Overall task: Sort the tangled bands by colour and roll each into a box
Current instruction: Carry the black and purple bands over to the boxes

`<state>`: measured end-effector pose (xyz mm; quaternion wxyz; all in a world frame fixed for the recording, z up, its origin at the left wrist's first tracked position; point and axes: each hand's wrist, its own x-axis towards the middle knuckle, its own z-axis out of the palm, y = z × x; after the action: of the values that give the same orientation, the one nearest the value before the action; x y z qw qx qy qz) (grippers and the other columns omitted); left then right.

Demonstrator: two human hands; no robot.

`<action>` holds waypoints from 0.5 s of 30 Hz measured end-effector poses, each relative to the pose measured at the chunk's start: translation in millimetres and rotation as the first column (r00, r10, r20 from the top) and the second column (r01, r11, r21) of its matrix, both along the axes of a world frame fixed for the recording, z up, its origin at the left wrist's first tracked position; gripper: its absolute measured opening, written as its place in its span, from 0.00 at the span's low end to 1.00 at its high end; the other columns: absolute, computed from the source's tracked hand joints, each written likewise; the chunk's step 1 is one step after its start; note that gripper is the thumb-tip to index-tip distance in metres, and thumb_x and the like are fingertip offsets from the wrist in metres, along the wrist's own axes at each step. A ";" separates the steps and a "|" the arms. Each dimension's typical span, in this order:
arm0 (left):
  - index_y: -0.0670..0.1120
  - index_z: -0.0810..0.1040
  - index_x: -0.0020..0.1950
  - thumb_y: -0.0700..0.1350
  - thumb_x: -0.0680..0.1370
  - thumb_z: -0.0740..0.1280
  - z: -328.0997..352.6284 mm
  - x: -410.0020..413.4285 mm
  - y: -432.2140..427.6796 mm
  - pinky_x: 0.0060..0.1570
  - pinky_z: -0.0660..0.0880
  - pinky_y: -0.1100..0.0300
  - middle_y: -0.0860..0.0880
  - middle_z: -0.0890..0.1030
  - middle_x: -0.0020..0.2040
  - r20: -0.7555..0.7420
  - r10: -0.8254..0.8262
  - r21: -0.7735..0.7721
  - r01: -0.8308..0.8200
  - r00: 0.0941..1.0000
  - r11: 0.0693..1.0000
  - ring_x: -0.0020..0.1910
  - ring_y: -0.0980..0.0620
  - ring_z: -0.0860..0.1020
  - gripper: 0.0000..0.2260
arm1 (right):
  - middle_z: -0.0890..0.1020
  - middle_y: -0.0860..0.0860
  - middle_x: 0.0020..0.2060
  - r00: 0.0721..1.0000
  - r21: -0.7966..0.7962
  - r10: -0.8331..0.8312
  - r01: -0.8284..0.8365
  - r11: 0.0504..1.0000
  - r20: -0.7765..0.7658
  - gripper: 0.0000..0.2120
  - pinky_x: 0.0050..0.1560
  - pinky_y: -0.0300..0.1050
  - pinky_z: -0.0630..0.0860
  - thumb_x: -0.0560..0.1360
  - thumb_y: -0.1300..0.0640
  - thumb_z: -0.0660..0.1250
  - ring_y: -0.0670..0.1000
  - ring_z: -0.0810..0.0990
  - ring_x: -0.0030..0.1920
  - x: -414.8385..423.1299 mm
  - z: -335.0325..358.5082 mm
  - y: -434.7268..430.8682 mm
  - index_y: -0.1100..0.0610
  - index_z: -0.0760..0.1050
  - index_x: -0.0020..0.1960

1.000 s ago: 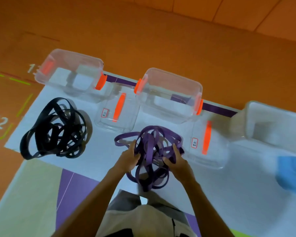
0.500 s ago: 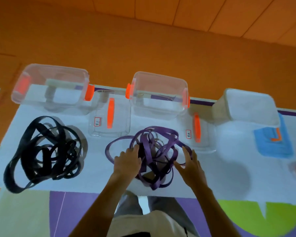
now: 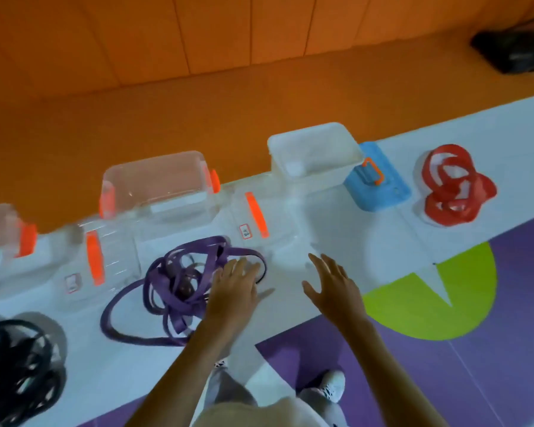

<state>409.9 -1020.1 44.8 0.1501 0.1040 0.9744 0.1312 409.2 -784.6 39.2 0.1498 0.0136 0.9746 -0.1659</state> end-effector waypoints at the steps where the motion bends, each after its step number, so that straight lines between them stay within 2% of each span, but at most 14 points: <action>1: 0.51 0.71 0.78 0.63 0.75 0.39 3.0 -2.3 23.3 0.76 0.62 0.49 0.48 0.69 0.79 -0.001 -0.018 -0.004 0.018 1.000 1.000 0.78 0.45 0.65 0.39 | 0.65 0.52 0.81 1.000 0.003 -0.014 0.014 1.000 -0.024 0.32 0.67 0.55 0.75 0.82 0.42 0.66 0.57 0.69 0.77 3.6 3.6 23.5 0.48 0.61 0.83; 2: 0.51 0.71 0.79 0.64 0.72 0.36 5.1 -3.3 41.5 0.76 0.61 0.47 0.47 0.69 0.80 0.000 -0.013 -0.002 0.013 1.000 1.000 0.79 0.43 0.65 0.43 | 0.67 0.52 0.80 0.999 0.007 -0.021 0.022 1.000 -0.043 0.32 0.67 0.55 0.76 0.82 0.43 0.66 0.57 0.69 0.76 5.8 6.4 42.7 0.48 0.62 0.83; 4: 0.49 0.72 0.78 0.65 0.71 0.38 11.0 -3.2 94.6 0.76 0.64 0.43 0.43 0.70 0.79 -0.008 -0.038 -0.011 0.038 0.999 0.999 0.78 0.39 0.66 0.44 | 0.69 0.53 0.79 0.997 0.021 -0.047 0.048 0.999 -0.060 0.31 0.65 0.55 0.77 0.81 0.43 0.66 0.58 0.72 0.74 14.9 12.4 98.4 0.50 0.65 0.82; 6: 0.46 0.75 0.75 0.62 0.75 0.46 16.7 -4.2 143.6 0.72 0.69 0.40 0.40 0.74 0.76 -0.048 -0.063 -0.003 0.063 0.997 0.998 0.75 0.36 0.71 0.37 | 0.72 0.54 0.77 0.994 0.030 -0.073 0.076 0.997 -0.083 0.30 0.64 0.55 0.77 0.81 0.44 0.68 0.59 0.74 0.72 24.5 17.6 149.8 0.52 0.68 0.80; 8: 0.48 0.73 0.77 0.55 0.82 0.58 21.6 -8.1 189.9 0.73 0.68 0.42 0.42 0.72 0.78 -0.061 -0.086 -0.034 0.084 0.994 0.996 0.77 0.38 0.69 0.25 | 0.74 0.56 0.74 0.985 -0.002 -0.127 0.128 0.992 -0.119 0.29 0.63 0.57 0.77 0.80 0.47 0.70 0.61 0.75 0.71 34.2 21.9 197.3 0.54 0.71 0.78; 10: 0.50 0.69 0.80 0.48 0.83 0.64 24.9 -14.3 235.0 0.74 0.66 0.46 0.46 0.70 0.79 -0.089 -0.131 -0.048 0.128 0.987 0.991 0.78 0.42 0.67 0.23 | 0.75 0.56 0.74 0.974 -0.018 -0.187 0.186 0.982 -0.129 0.28 0.61 0.57 0.78 0.79 0.47 0.71 0.62 0.76 0.70 41.8 26.5 238.2 0.54 0.73 0.76; 15: 0.52 0.64 0.82 0.48 0.85 0.61 40.3 -28.3 339.6 0.76 0.63 0.49 0.49 0.66 0.81 -0.143 -0.267 -0.085 0.257 0.953 0.963 0.80 0.46 0.63 0.24 | 0.74 0.54 0.75 0.946 -0.019 -0.291 0.291 0.957 -0.145 0.28 0.62 0.57 0.78 0.80 0.47 0.70 0.60 0.74 0.71 46.2 40.0 322.2 0.53 0.71 0.78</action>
<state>381.5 -680.5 85.1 0.0941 0.2370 0.9644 0.0699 455.3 -462.4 79.1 0.0518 0.1452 0.9705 -0.1853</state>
